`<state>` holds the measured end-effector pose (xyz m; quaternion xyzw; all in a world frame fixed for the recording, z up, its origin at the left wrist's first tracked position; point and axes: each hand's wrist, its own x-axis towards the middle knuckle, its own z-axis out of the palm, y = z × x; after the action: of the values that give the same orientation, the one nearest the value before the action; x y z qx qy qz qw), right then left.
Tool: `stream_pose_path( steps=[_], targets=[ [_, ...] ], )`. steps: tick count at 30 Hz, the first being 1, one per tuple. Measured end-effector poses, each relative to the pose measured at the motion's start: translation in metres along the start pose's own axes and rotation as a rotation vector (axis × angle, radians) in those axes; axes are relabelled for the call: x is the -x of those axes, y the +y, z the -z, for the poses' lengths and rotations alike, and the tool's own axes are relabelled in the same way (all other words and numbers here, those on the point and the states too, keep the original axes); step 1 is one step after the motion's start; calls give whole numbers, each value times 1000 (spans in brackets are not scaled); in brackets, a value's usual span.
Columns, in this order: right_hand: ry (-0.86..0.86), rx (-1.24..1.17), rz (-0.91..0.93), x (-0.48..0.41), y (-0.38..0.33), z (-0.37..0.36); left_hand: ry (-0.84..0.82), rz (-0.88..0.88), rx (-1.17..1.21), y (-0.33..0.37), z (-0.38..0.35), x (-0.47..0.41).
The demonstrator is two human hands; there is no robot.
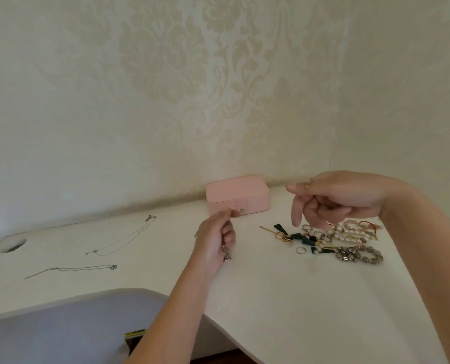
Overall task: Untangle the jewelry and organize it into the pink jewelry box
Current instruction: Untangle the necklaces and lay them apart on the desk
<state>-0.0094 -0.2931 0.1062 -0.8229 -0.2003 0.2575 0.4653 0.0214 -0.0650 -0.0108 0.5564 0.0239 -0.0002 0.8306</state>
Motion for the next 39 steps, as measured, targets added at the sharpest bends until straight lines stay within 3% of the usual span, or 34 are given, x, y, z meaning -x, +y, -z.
stream_pose_path(
  steps=[2, 5, 10, 14, 17, 19, 21, 25, 28, 32, 35, 39],
  targets=[
    [30, 102, -127, 2, -14, 4, -25, -134, -433, -7, -10, 8],
    [93, 122, -233, 4, -34, 11, -106, -223, -790, -14, -16, 16],
    [144, 91, -227, 7, -58, 17, -294, -153, -1391, -6, -31, 23],
    [128, 91, -207, 9, -66, 17, -488, -2, -1724, 23, -50, 25],
    [106, 100, -205, 9, -69, 15, -502, 28, -1934, 51, -62, 39],
    [82, 118, -205, 8, -69, 11, -477, 73, -1910, 74, -67, 52],
    [51, 147, -203, 6, -70, 5, -454, 33, -1723, 89, -66, 60],
    [-11, 180, -187, 1, -71, -11, -494, -248, -1016, 84, -61, 64],
    [-46, 136, -143, 0, -67, -16, -527, -226, -697, 75, -53, 68],
    [1, -76, -12, -6, -50, -17, -444, -140, -466, 68, -30, 74],
    [-7, -270, 83, -18, -26, -24, -238, -119, -280, 75, -10, 70],
    [-31, -459, 126, -39, 4, -45, -66, -261, -471, 91, 17, 70]
  ],
)
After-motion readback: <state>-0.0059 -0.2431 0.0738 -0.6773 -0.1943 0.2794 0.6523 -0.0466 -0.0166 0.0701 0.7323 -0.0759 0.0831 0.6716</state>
